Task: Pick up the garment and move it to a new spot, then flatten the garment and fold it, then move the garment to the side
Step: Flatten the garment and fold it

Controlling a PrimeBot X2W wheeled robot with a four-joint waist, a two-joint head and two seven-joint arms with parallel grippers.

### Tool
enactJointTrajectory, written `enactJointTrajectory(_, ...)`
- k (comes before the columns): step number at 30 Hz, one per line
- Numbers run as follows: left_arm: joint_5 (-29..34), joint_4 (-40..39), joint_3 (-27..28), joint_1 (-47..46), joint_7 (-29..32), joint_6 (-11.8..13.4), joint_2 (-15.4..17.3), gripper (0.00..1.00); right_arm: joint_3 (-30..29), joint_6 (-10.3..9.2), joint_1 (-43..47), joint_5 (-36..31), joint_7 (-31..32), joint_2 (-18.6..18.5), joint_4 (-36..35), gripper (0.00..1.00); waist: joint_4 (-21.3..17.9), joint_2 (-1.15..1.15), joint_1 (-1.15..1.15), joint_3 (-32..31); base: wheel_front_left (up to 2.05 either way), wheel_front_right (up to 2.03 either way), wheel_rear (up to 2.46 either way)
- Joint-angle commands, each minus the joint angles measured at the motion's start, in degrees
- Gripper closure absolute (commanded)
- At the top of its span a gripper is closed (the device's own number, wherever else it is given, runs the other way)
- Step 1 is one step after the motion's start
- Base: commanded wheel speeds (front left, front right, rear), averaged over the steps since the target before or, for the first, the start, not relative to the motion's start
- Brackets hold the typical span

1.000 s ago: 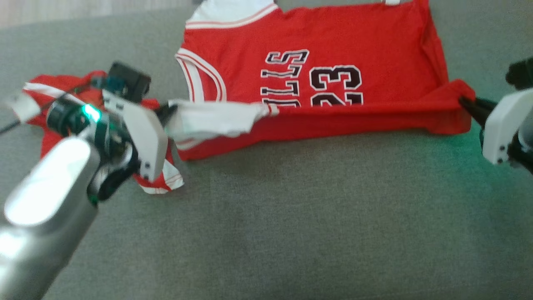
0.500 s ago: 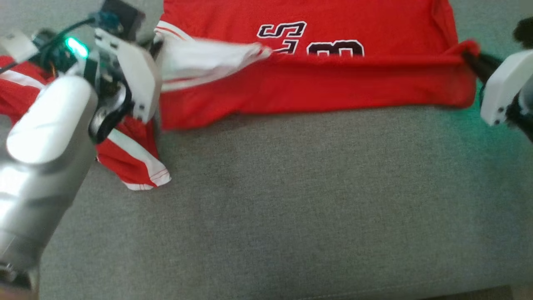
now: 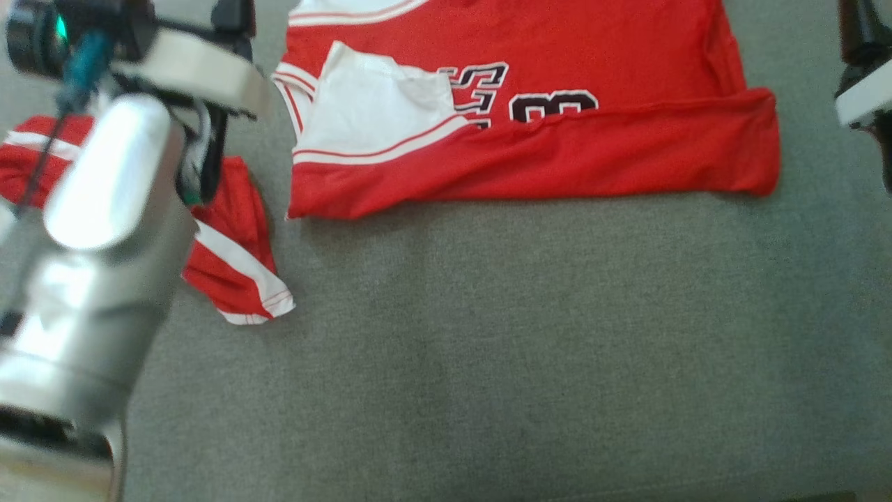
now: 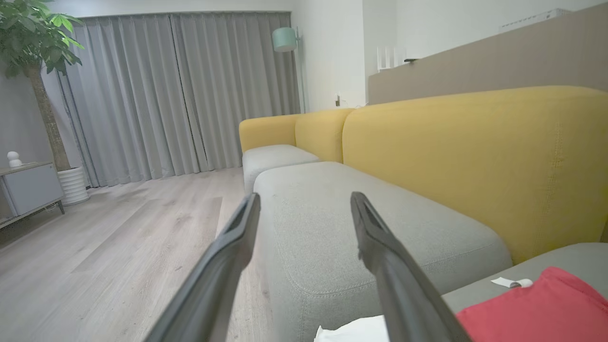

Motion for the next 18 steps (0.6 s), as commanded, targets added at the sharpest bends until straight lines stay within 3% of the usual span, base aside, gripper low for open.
enactJointTrajectory(1,-0.3,-2.5,3.1,0.5,-1.0,1.1,1.5,0.00,-3.1,-0.04,2.3,-1.5,-0.7,-0.2,-2.1,0.00,0.2,0.00,0.01,-2.0,0.00,0.00,0.00)
enactJointTrajectory(5,1.1,-9.2,6.0,7.7,-1.6,3.6,0.9,0.00,-17.0,-0.04,10.0,-11.0,-0.7,2.8,-10.4,0.00,0.5,0.00,0.01,-4.3,0.00,0.00,0.00)
enactJointTrajectory(9,3.9,-16.8,9.0,17.8,-1.6,5.9,-0.9,0.00,-29.5,-0.04,22.0,-21.3,-0.7,9.8,-18.6,0.00,0.8,0.00,0.01,-6.4,0.00,0.00,0.00)
enactJointTrajectory(14,8.0,-21.2,10.8,29.0,-1.6,8.1,-4.1,0.00,-37.2,-0.04,34.7,-33.0,-0.7,17.9,-25.7,0.00,1.0,0.00,0.01,-8.9,0.00,0.00,0.00)
enactJointTrajectory(18,9.5,-20.5,12.2,36.3,-1.6,8.2,-6.8,0.00,-40.8,-0.04,41.8,-38.7,-0.7,23.7,-29.2,0.00,0.7,0.00,0.01,-10.3,0.00,0.00,0.00)
